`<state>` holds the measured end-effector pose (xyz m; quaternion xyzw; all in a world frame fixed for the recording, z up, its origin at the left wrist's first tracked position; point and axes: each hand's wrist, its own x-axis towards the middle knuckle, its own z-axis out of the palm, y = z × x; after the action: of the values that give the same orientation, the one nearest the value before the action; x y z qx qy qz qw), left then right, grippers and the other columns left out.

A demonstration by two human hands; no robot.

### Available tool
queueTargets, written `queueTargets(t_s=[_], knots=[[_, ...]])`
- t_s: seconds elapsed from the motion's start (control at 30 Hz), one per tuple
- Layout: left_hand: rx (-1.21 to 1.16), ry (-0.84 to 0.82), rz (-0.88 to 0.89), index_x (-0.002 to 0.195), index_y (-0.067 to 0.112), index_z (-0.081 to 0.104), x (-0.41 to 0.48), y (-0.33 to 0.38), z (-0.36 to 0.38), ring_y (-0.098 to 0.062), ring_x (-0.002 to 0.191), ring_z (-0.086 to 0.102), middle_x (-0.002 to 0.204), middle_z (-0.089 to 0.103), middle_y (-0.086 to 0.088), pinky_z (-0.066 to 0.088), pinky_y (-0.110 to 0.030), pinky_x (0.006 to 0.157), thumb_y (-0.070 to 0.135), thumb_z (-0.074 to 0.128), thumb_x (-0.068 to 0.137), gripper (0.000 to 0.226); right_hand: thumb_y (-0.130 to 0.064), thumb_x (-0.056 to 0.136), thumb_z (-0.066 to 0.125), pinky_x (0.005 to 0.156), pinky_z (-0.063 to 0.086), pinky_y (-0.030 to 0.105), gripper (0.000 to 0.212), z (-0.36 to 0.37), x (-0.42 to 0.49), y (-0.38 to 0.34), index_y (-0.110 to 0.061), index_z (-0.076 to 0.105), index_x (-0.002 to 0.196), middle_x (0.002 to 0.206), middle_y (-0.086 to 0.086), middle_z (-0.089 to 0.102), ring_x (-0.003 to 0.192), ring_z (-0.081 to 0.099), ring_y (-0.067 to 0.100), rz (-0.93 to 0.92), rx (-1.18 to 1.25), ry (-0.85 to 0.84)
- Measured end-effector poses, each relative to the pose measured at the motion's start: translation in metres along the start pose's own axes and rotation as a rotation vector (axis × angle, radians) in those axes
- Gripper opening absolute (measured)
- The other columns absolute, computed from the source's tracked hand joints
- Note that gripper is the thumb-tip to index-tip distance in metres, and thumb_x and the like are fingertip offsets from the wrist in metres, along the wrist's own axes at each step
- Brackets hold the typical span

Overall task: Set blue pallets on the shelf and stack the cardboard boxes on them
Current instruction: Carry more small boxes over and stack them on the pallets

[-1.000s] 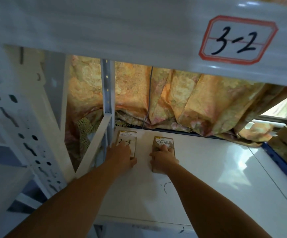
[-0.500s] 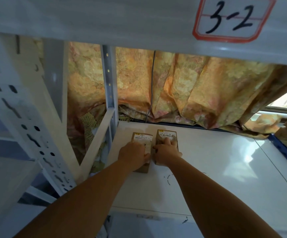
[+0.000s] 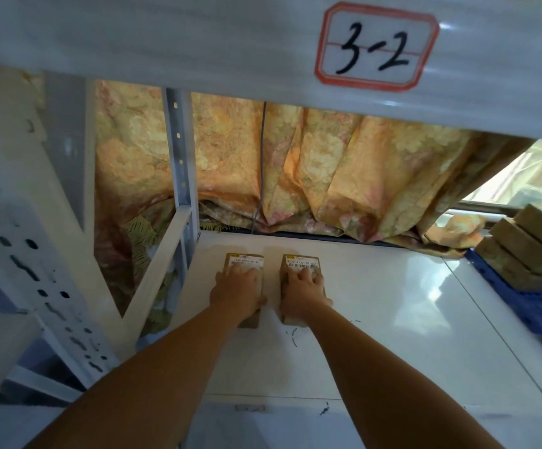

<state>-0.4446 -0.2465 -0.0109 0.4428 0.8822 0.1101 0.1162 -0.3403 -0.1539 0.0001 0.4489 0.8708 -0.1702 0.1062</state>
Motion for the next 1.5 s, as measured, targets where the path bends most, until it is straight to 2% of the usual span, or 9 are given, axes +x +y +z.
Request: queueTargets(t_s=[0.1, 0.33, 0.7, 0.77, 0.87, 0.93, 1.1, 1.23, 1.5], knots=[[-0.030, -0.013, -0.037, 0.135, 0.024, 0.040, 0.003, -0.001, 0.004, -0.035, 0.128, 0.038, 0.144, 0.035, -0.008, 0.038, -0.048, 0.105, 0.047, 0.062, 0.083, 0.061, -0.028, 0.086, 0.057, 0.104, 0.032, 0.063, 0.082, 0.001, -0.003, 0.006, -0.039, 0.007, 0.150, 0.154, 0.005, 0.006, 0.140, 0.006, 0.035, 0.034, 0.005, -0.004], [-0.054, -0.031, -0.117, 0.146, 0.027, 0.026, 0.009, -0.001, 0.012, -0.036, 0.128, 0.038, 0.153, 0.021, -0.003, 0.039, -0.044, 0.100, 0.051, 0.060, 0.083, 0.076, -0.043, 0.090, 0.052, 0.106, 0.031, 0.061, 0.084, 0.010, -0.013, 0.027, -0.054, -0.011, 0.144, 0.158, 0.001, -0.020, 0.139, 0.012, 0.042, 0.081, -0.014, -0.029], [-0.034, -0.099, -0.103, 0.150, 0.032, 0.021, -0.004, 0.019, 0.020, -0.036, 0.132, 0.036, 0.157, 0.011, -0.001, 0.037, -0.045, 0.105, 0.058, 0.058, 0.082, 0.082, -0.053, 0.091, 0.049, 0.106, 0.032, 0.058, 0.086, 0.014, -0.030, 0.072, -0.047, -0.017, 0.146, 0.157, -0.002, -0.026, 0.138, 0.015, 0.043, 0.037, -0.074, -0.017], [-0.075, -0.127, -0.124, 0.151, 0.033, 0.019, -0.009, 0.033, 0.023, -0.037, 0.137, 0.031, 0.159, -0.002, -0.003, 0.034, -0.045, 0.109, 0.061, 0.061, 0.079, 0.088, -0.052, 0.091, 0.049, 0.106, 0.033, 0.056, 0.085, 0.014, -0.034, 0.080, -0.047, -0.016, 0.146, 0.158, -0.002, -0.025, 0.137, 0.016, 0.042, 0.017, -0.081, -0.013], [-0.149, -0.187, -0.202, 0.153, 0.034, 0.006, -0.019, 0.062, 0.031, -0.038, 0.147, 0.008, 0.156, -0.025, -0.015, 0.025, -0.046, 0.115, 0.063, 0.066, 0.076, 0.101, -0.049, 0.092, 0.049, 0.105, 0.033, 0.054, 0.085, 0.013, -0.040, 0.098, -0.046, -0.015, 0.147, 0.158, -0.002, -0.023, 0.137, 0.017, 0.041, -0.008, -0.076, 0.002], [-0.179, -0.184, -0.275, 0.153, 0.035, -0.002, -0.027, 0.082, 0.035, -0.041, 0.146, 0.007, 0.156, -0.021, -0.022, 0.026, -0.046, 0.115, 0.058, 0.067, 0.077, 0.105, -0.046, 0.091, 0.052, 0.105, 0.034, 0.053, 0.086, 0.010, -0.045, 0.113, -0.046, -0.012, 0.147, 0.159, -0.002, -0.021, 0.137, 0.018, 0.040, -0.016, -0.060, 0.021], [-0.355, -0.116, -0.411, 0.152, 0.032, -0.014, -0.042, 0.141, 0.048, -0.038, 0.125, 0.042, 0.148, 0.013, -0.023, 0.041, -0.042, 0.105, 0.056, 0.067, 0.076, 0.113, -0.039, 0.085, 0.061, 0.105, 0.033, 0.051, 0.090, -0.001, -0.066, 0.178, -0.044, -0.002, 0.148, 0.159, 0.004, -0.013, 0.135, 0.023, 0.038, 0.018, 0.082, 0.115], [-0.462, -0.027, -0.419, 0.151, 0.033, -0.010, -0.057, 0.197, 0.060, -0.038, 0.122, 0.045, 0.144, 0.019, -0.018, 0.042, -0.041, 0.098, 0.059, 0.066, 0.076, 0.110, -0.043, 0.081, 0.061, 0.105, 0.032, 0.048, 0.089, -0.012, -0.079, 0.234, -0.041, 0.004, 0.149, 0.158, 0.008, -0.006, 0.134, 0.025, 0.037, 0.046, 0.152, 0.169], [-0.400, 0.011, -0.392, 0.151, 0.033, -0.010, -0.086, 0.279, 0.085, -0.037, 0.116, 0.050, 0.141, 0.023, -0.017, 0.046, -0.042, 0.097, 0.058, 0.062, 0.078, 0.106, -0.043, 0.079, 0.064, 0.107, 0.032, 0.050, 0.088, -0.022, -0.103, 0.318, -0.038, 0.009, 0.148, 0.156, 0.008, 0.002, 0.133, 0.026, 0.036, 0.087, 0.338, 0.235]])
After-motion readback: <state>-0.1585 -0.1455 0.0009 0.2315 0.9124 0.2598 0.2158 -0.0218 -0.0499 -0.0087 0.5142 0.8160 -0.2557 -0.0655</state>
